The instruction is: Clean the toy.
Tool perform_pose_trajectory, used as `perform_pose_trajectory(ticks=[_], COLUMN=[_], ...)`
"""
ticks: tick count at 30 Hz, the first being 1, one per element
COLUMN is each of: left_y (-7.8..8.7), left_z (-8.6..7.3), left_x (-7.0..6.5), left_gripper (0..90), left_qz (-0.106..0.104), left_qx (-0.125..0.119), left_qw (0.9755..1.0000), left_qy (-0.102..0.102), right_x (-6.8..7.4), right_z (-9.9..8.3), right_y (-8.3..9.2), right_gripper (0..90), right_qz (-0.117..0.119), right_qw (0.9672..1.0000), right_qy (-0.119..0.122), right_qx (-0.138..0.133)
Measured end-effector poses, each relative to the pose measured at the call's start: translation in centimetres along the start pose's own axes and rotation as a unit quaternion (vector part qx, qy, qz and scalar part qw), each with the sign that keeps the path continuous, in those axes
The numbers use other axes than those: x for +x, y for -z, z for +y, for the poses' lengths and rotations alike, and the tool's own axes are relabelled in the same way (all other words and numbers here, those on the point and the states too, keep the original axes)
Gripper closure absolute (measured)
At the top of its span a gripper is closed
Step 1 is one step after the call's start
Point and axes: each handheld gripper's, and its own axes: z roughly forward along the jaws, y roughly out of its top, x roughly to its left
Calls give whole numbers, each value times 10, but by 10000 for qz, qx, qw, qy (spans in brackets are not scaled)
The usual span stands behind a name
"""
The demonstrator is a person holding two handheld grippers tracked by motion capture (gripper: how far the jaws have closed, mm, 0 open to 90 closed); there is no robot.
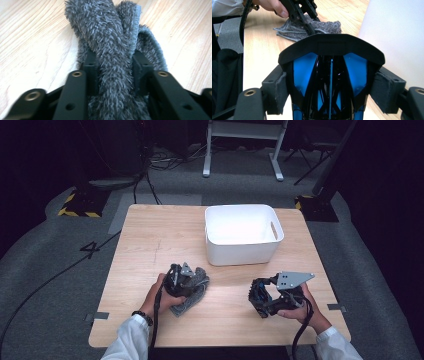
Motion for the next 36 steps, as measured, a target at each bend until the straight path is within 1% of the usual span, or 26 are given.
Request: perform_pose_trajectory(ticks=[1, 2, 3, 4, 5, 6, 7, 8, 9, 10, 11, 12, 13, 14, 15, 16, 18, 19, 22, 24, 26, 28, 29, 30, 34, 36], left_y=[0, 0, 1, 2, 5, 8, 12, 16, 19, 21, 22, 21, 20, 19, 18, 17, 17, 16, 11, 6, 1, -3, -5, -6, -17, -23], left_z=[1, 3, 7, 11, 16, 23, 28, 34, 39, 43, 47, 50, 52, 52, 52, 52, 52, 52, 52, 51, 51, 51, 50, 50, 47, 46], left_x=[-3, -8, -15, -23, -31, -39, -47, -55, -62, -68, -73, -77, -80, -80, -80, -79, -80, -81, -86, -89, -91, -94, -95, -96, -98, -99], left_gripper=[675, 685, 691, 691, 691, 691, 691, 691, 691, 691, 691, 692, 693, 693, 693, 693, 692, 692, 694, 694, 694, 694, 695, 696, 697, 697], left_qz=[-132, -297, -433, -592, -771, -932, -1080, -1252, -1378, -1452, -1500, -1518, -1502, -1529, -1568, -1585, -1577, -1550, -1485, -1449, -1374, -1323, -1272, -1258, -1206, -1155], left_qx=[-112, -215, -354, -524, -744, -979, -1239, -1527, -1735, -1902, -2005, -2052, -2060, -2077, -2094, -2112, -2112, -2101, -1963, -1829, -1721, -1646, -1588, -1545, -1228, -1102], left_qw=[9998, 9993, 9981, 9960, 9928, 9887, 9837, 9770, 9712, 9661, 9625, 9608, 9605, 9595, 9589, 9581, 9572, 9574, 9593, 9616, 9626, 9639, 9646, 9645, 9681, 9689], left_qy=[-28, -124, -266, -422, -544, -645, -729, -808, -872, -968, -1040, -1084, -1118, -1136, -1103, -1113, -1193, -1235, -1383, -1443, -1579, -1622, -1678, -1733, -1821, -1892], right_x=[0, 0, 0, 0, 1, 1, 1, 2, 2, 3, 3, 3, 3, 2, 1, 0, -1, -1, 0, 0, 0, 0, 0, 1, 1, 2], right_z=[0, 0, 1, 1, 2, 2, 3, 5, 5, 6, 6, 6, 6, 6, 6, 6, 5, 6, 7, 8, 9, 11, 11, 13, 14, 15], right_y=[0, -1, -3, -3, -6, -6, -7, -8, -8, -8, -8, -8, -7, -5, -3, -2, -1, -1, -4, -5, -6, -6, -6, -6, -4, -3], right_gripper=[253, 253, 254, 254, 253, 253, 254, 254, 254, 253, 254, 253, 253, 254, 254, 254, 254, 254, 254, 254, 254, 254, 254, 254, 254, 254], right_qz=[4, 9, 16, 16, 35, 35, 32, 47, 47, 39, 19, 12, 1, -11, -29, -45, -69, -82, -83, -74, -58, -42, -51, -42, -21, -26], right_qw=[10000, 10000, 10000, 10000, 10000, 10000, 9999, 9998, 9998, 9997, 9996, 9995, 9992, 9989, 9986, 9984, 9979, 9978, 9970, 9966, 9956, 9944, 9941, 9934, 9923, 9923], right_qy=[2, 6, 37, 37, 41, 41, 52, 45, 45, 45, 51, 37, 11, -28, -45, -62, -82, -87, -79, -95, -160, -231, -240, -256, -270, -251], right_qx=[-6, -6, -43, -43, -75, -75, -104, -192, -192, -221, -263, -324, -393, -467, -525, -569, -639, -659, -766, -817, -919, -1034, -1058, -1121, -1206, -1215])
